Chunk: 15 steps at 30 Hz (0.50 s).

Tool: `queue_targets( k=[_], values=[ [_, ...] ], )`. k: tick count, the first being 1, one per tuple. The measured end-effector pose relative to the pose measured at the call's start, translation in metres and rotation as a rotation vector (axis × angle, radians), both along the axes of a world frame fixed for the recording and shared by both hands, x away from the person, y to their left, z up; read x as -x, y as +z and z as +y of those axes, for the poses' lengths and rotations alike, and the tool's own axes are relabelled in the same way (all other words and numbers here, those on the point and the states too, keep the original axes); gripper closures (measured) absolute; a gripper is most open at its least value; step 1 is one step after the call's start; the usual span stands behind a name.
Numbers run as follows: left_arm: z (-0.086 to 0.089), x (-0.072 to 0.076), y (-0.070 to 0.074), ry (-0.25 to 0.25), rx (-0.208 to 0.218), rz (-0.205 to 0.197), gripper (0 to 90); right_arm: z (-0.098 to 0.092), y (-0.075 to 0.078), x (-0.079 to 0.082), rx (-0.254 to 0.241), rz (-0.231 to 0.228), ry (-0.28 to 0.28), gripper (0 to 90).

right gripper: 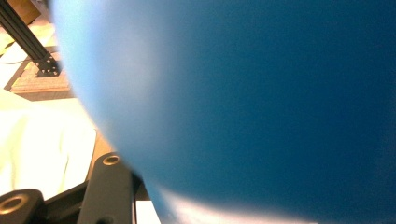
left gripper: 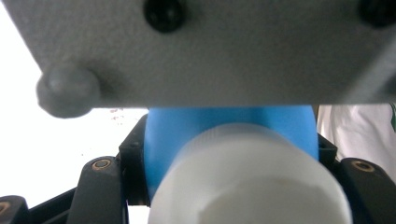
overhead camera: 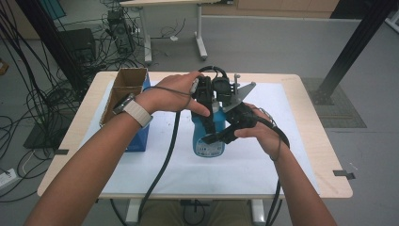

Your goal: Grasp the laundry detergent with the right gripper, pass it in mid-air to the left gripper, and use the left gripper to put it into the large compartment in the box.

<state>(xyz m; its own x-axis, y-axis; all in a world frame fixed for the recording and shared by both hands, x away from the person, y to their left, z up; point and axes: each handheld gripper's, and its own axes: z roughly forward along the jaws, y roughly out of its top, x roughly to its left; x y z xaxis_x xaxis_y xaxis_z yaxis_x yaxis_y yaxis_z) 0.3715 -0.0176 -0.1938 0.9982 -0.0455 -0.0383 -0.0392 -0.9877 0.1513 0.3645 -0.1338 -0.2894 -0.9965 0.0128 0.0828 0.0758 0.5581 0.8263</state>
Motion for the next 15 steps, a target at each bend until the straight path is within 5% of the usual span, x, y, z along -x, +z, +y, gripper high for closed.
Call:
queue_targets(
  k=[15],
  values=[
    [0.0010,-0.0003,0.0007,0.004,0.013,0.002,37.9,-0.0006,0.0012,-0.0001,0.005,-0.009,-0.003,43.9]
  ],
)
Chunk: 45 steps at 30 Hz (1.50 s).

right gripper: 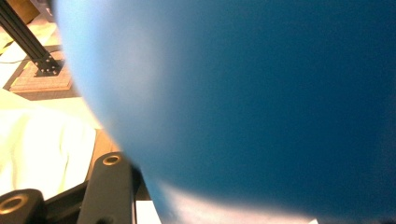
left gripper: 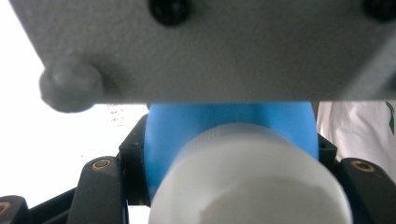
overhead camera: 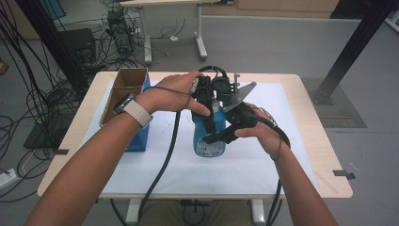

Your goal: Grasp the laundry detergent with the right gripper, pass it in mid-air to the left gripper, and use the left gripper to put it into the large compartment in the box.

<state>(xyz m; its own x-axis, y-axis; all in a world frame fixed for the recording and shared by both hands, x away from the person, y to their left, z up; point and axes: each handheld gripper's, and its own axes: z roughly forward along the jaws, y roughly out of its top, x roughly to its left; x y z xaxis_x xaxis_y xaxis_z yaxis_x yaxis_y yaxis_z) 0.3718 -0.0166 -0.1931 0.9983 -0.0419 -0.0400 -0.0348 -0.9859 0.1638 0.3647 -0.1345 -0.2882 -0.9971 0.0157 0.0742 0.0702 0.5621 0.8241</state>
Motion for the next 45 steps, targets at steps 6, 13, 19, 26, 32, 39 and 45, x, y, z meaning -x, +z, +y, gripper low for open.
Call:
queue_targets(
  k=[6,13,19,26,32,39,45],
  values=[
    [0.0009,0.0000,0.0001,0.002,0.000,0.002,37.9,0.0009,0.0001,-0.0004,0.001,-0.007,0.000,43.9],
    [0.0019,0.0004,-0.0002,0.000,0.008,-0.001,37.9,0.0011,0.0000,-0.0004,0.001,-0.016,-0.001,43.9],
    [0.0015,0.0009,-0.0002,-0.001,0.006,-0.002,37.9,0.0013,-0.0004,-0.0003,-0.001,-0.024,0.002,43.9],
    [0.0011,0.0013,0.0000,-0.001,0.006,-0.004,37.9,0.0004,0.0006,0.0006,0.006,-0.018,0.000,43.9],
    [0.0002,0.0019,-0.0003,0.003,0.011,-0.007,37.9,-0.0008,0.0008,0.0008,0.006,-0.014,0.000,43.9],
    [0.0003,0.0029,0.0005,0.004,0.013,-0.007,37.9,-0.0005,-0.0001,0.0003,-0.004,-0.032,0.004,43.9],
    [-0.0003,0.0033,0.0007,0.004,0.014,-0.006,37.9,-0.0012,0.0004,0.0009,-0.004,-0.033,0.006,43.9]
  ],
)
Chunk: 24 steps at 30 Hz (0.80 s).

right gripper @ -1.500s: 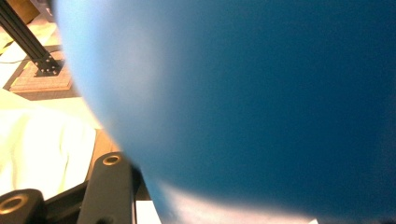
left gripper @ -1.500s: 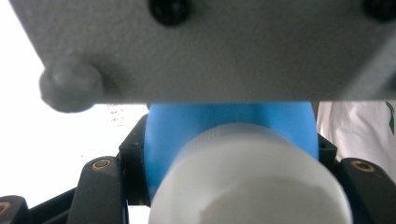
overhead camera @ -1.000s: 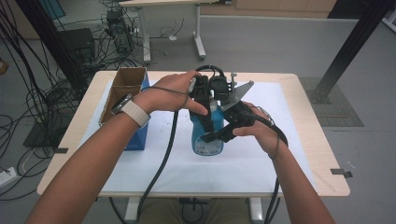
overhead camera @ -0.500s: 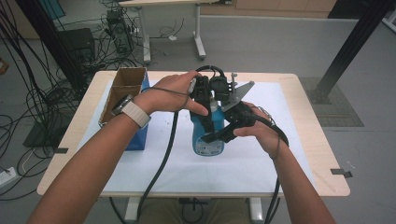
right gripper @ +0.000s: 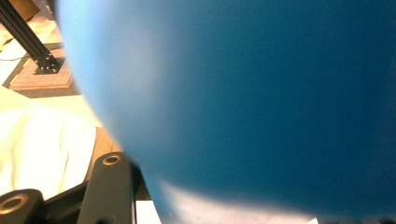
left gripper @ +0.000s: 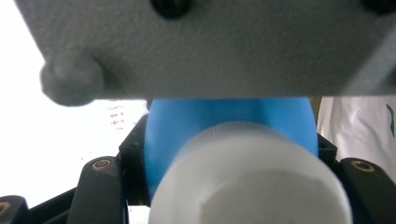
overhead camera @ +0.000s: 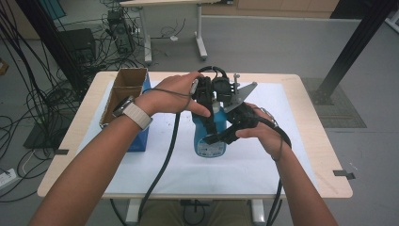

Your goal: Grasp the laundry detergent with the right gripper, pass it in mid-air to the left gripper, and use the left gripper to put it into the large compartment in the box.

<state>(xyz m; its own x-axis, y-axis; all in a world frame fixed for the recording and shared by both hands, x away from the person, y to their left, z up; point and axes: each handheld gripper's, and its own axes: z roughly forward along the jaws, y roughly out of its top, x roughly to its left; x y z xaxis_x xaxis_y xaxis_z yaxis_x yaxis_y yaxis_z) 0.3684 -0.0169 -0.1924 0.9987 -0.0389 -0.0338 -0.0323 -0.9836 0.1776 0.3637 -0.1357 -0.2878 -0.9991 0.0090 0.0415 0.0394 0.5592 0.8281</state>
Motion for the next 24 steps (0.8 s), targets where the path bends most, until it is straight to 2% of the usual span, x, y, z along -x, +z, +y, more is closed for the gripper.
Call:
queue_targets(
  k=[2,24],
  values=[
    [-0.0002,0.0000,0.0001,0.000,-0.001,0.000,37.9,-0.0008,0.0008,0.0010,0.005,0.016,-0.005,43.9],
    [0.0018,-0.0001,0.0010,0.003,0.006,-0.001,37.9,0.0011,0.0017,-0.0001,0.006,0.001,0.001,43.8]
  ],
)
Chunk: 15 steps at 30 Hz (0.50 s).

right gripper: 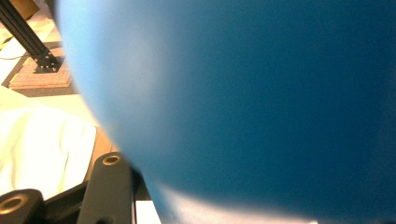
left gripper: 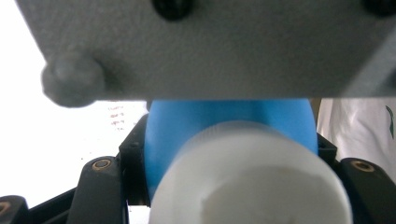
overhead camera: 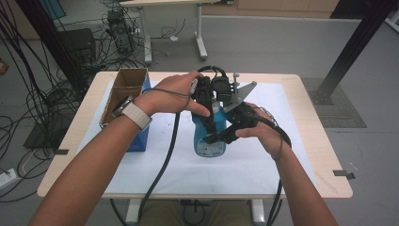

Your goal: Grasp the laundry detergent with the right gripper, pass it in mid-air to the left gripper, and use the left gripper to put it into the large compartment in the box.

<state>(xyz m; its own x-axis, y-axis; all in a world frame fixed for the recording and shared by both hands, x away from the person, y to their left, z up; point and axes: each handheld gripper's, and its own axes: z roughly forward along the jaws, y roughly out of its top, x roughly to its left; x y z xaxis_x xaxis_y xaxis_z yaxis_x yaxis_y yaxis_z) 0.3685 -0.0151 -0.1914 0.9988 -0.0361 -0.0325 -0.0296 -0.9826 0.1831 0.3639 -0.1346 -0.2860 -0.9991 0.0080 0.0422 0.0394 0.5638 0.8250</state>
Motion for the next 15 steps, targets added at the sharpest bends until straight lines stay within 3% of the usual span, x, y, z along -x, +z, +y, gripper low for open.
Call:
queue_targets(
  k=[15],
  values=[
    [0.0006,0.0003,-0.0001,0.002,0.004,0.000,37.9,0.0004,0.0000,0.0002,0.001,-0.003,-0.001,43.8]
  ],
)
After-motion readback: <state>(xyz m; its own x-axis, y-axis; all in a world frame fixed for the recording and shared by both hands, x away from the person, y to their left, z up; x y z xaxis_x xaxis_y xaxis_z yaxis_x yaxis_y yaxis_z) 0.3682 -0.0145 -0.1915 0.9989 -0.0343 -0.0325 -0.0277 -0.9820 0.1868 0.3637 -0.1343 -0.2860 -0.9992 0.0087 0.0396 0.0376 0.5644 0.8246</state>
